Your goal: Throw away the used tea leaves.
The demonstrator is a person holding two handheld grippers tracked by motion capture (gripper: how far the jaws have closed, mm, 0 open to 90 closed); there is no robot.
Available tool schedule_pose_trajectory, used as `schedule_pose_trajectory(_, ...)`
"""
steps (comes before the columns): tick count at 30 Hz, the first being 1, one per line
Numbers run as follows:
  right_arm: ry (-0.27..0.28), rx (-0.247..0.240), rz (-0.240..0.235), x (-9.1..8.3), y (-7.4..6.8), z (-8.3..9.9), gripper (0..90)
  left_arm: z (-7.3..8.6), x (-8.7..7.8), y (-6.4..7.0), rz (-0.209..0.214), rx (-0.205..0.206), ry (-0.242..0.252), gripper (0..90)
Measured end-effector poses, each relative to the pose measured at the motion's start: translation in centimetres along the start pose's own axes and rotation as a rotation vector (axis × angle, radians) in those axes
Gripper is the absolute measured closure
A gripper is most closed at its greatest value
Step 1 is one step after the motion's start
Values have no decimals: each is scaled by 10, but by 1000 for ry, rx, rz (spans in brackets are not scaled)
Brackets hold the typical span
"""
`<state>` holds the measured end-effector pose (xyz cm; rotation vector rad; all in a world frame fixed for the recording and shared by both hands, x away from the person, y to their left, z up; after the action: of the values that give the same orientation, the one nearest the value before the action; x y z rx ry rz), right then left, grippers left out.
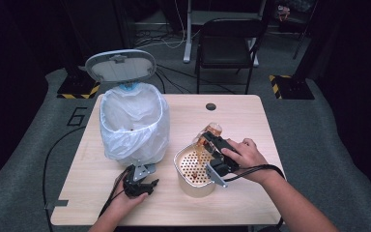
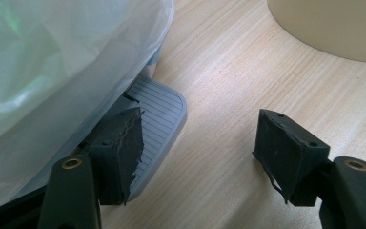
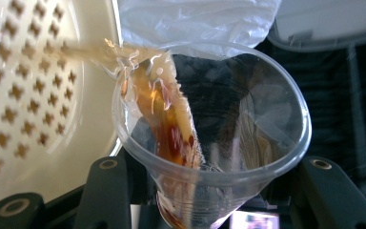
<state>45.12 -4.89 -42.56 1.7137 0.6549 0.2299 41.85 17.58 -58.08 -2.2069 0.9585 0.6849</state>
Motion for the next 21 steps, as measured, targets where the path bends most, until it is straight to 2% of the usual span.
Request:
schedule_pose_trajectory(4,3,-145,45,-2,-5,-2,496,0,0,0,0,0,0,335)
schedule_pose_trajectory(9,1,-255,78,-3,-8,0,498,0,0,0,-1,1,0,335)
schedule_pose_trajectory(12,13,-354,122,-4,-7,-3,498,0,0,0,-1,0,0,335)
schedule_pose_trajectory(13,14,-368,135,-4,-8,-2,498,0,0,0,-1,1,0,335)
schedule_pose_trajectory(14,20,-424,150,-5,-7,-5,499,0,0,0,-1,0,0,335)
schedule_pose_trajectory(15,25,-455,156,-4,-7,-6,499,0,0,0,-1,0,0,335)
schedule_pose_trajectory(17,26,-473,168,-4,-8,-6,500,0,0,0,-1,1,0,335)
schedule_pose_trajectory(18,24,-500,182,-5,-7,-7,500,0,0,0,-1,0,0,335)
schedule_pose_trajectory(20,25,-529,165,-5,-9,-7,501,0,0,1,7,-7,3,335)
schedule_pose_trajectory(21,16,-510,157,-6,-10,-5,501,0,0,1,6,-8,4,335)
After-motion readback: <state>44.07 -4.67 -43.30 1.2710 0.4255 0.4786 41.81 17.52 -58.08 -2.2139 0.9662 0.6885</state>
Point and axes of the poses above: each handheld gripper's, and its own axes: x roughly forward along the jaws, z roughly out of its underside, y roughly to its right, the point moved 9 cm from there along x, roughly forward along the jaws, and after that the axes turned 15 degrees about x, right-handed, at the moved point
